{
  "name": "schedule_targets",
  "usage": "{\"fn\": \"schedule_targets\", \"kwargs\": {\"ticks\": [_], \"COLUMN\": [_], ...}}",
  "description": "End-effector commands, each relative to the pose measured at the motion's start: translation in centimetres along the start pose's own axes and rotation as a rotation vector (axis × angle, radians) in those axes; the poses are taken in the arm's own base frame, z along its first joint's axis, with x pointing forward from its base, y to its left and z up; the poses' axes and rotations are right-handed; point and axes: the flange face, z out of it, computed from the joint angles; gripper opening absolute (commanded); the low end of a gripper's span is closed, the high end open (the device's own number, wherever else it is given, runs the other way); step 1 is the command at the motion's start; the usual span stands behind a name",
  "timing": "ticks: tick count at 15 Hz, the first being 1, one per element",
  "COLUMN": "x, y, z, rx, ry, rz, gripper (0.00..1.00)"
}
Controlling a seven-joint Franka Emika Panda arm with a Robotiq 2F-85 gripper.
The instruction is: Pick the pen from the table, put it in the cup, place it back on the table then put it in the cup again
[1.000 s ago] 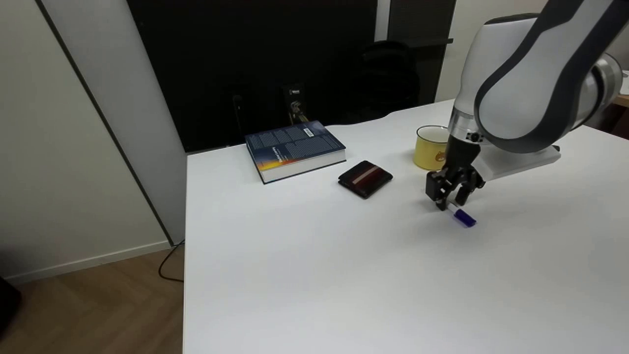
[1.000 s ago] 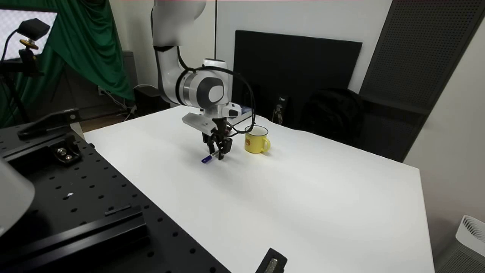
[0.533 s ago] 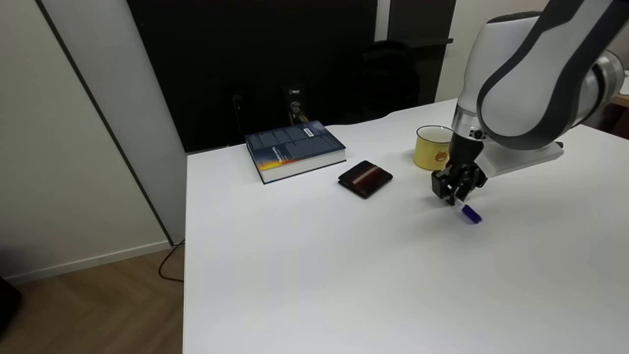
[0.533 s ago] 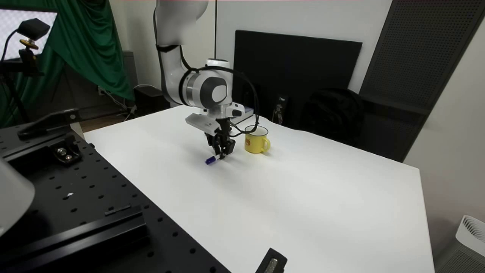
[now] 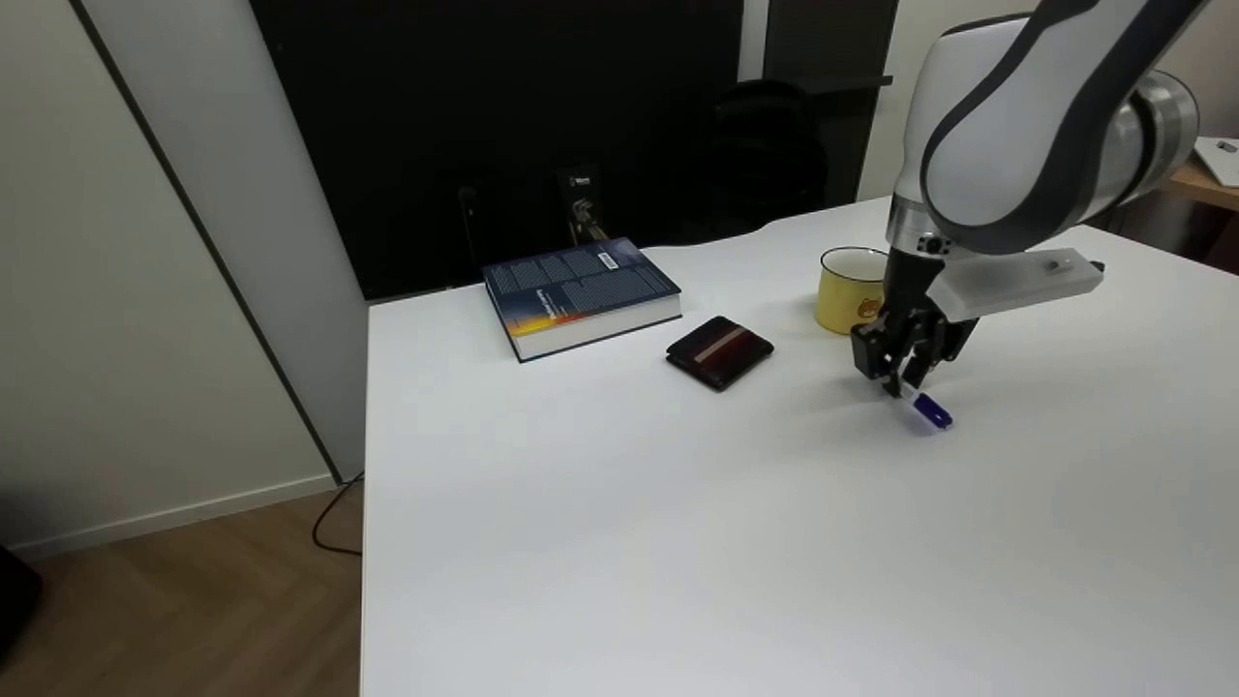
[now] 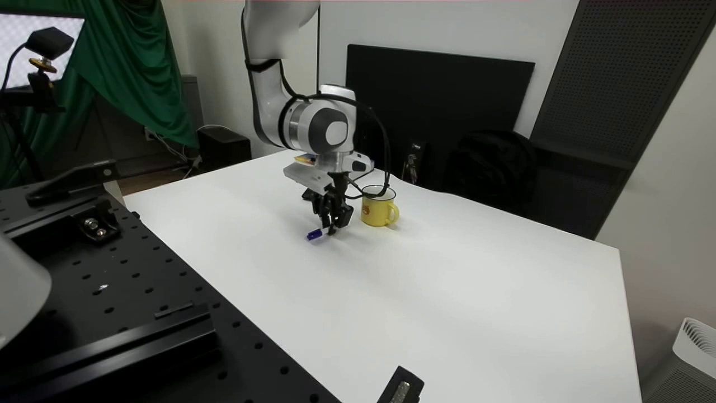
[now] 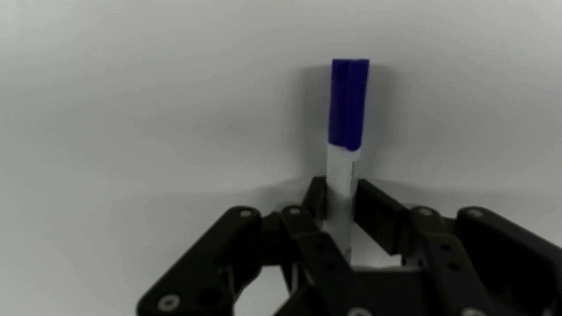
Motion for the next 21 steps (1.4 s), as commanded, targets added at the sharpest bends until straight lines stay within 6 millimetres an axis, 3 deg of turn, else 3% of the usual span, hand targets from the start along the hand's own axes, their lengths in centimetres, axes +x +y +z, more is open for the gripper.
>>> {"fn": "schedule_targets", "kwargs": {"ticks": [1, 6, 11, 21], "x": [2.2, 4.2, 5.5, 9.3], "y": [0.3, 0.3, -1.0, -2.9], "z": [-1.4, -2.8, -4.7, -11.5], "rx": [0.037, 0.086, 0.132, 0.175], "ry": [-0.044, -0.081, -0.108, -0.077], "rz": [0.057, 0.089, 0.086, 0.085], "gripper": [0.06, 0.06, 0.06, 0.06]}}
